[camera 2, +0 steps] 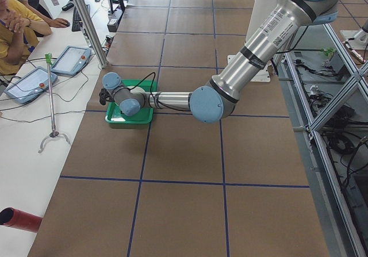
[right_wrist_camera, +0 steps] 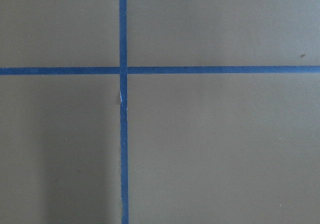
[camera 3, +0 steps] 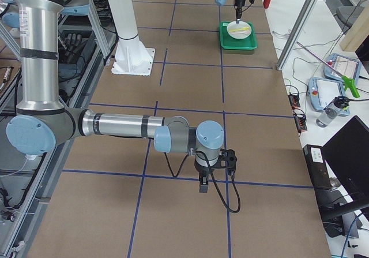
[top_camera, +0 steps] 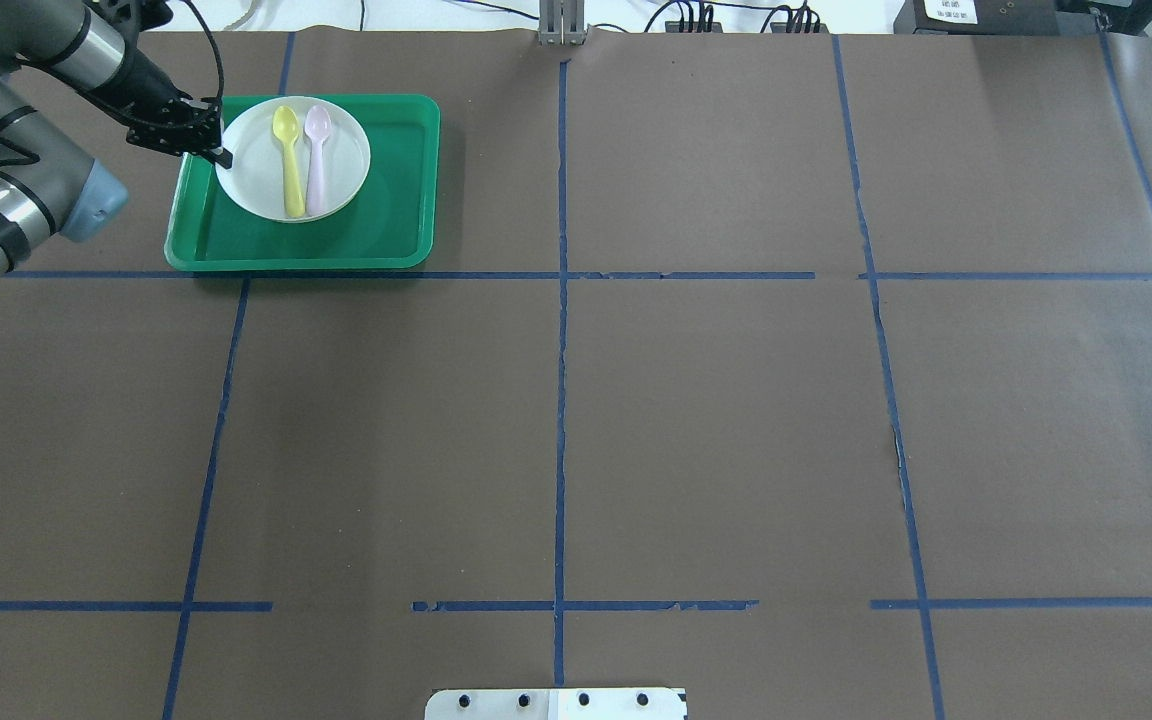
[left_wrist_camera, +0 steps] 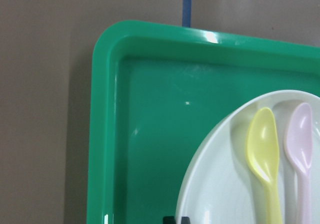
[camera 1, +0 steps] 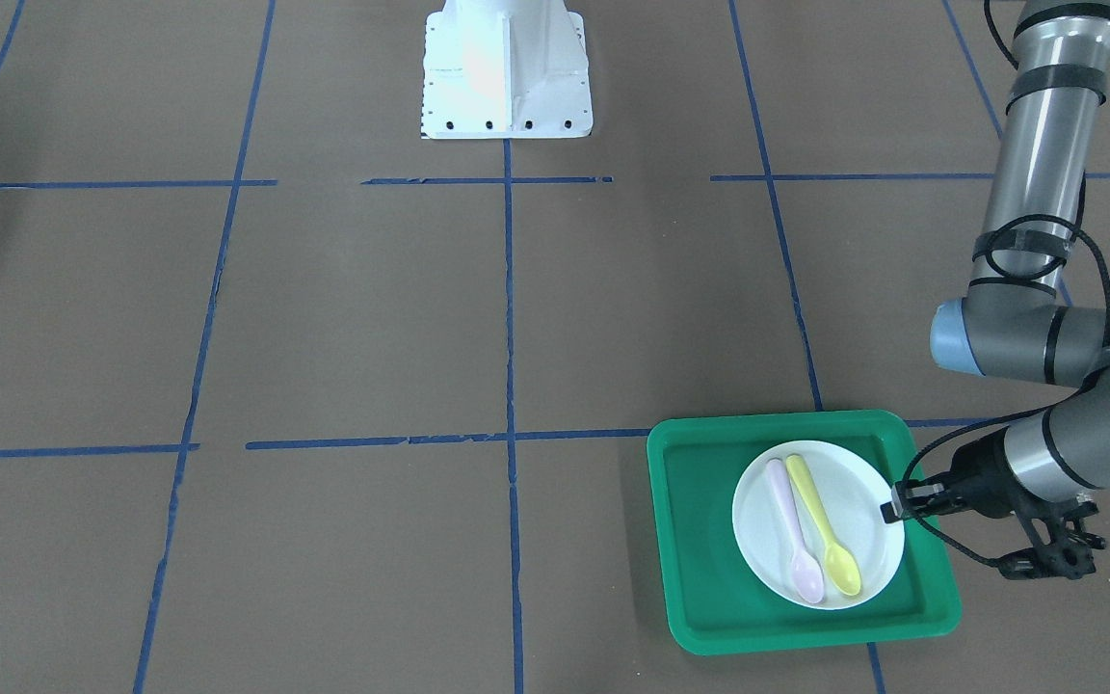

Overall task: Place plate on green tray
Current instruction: 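Carry the plate with the left gripper and lower it onto the green tray, then open the left gripper and withdraw it away from the tray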

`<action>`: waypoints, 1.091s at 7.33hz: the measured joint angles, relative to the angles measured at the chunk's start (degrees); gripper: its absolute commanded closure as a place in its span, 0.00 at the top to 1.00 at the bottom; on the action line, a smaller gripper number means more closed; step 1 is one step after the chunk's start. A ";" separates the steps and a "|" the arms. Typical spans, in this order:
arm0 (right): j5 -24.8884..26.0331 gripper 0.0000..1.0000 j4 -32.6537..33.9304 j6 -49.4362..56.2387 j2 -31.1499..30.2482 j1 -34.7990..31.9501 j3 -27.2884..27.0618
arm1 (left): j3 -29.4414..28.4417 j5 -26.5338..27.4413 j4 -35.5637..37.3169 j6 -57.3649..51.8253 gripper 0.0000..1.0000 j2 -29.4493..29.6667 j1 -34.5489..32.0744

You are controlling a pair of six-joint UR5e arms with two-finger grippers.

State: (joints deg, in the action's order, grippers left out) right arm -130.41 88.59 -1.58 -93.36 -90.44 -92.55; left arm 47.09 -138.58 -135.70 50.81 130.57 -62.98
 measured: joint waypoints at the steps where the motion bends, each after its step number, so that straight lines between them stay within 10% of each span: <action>1: 0.00 1.00 0.00 0.00 0.00 0.00 0.00 | -0.59 0.16 -0.32 0.01 1.00 0.27 0.48; 5: 0.02 1.00 0.00 0.00 -0.02 0.00 0.00 | 5.68 0.24 3.00 0.56 1.00 -1.89 0.17; 8: 0.06 1.00 0.00 0.00 0.02 0.00 0.00 | 30.94 0.34 18.38 -3.34 1.00 -15.86 -4.47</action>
State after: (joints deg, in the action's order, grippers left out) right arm -130.35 88.60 -1.58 -93.35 -90.44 -92.55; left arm 78.02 -138.24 -117.31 47.47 114.71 -67.45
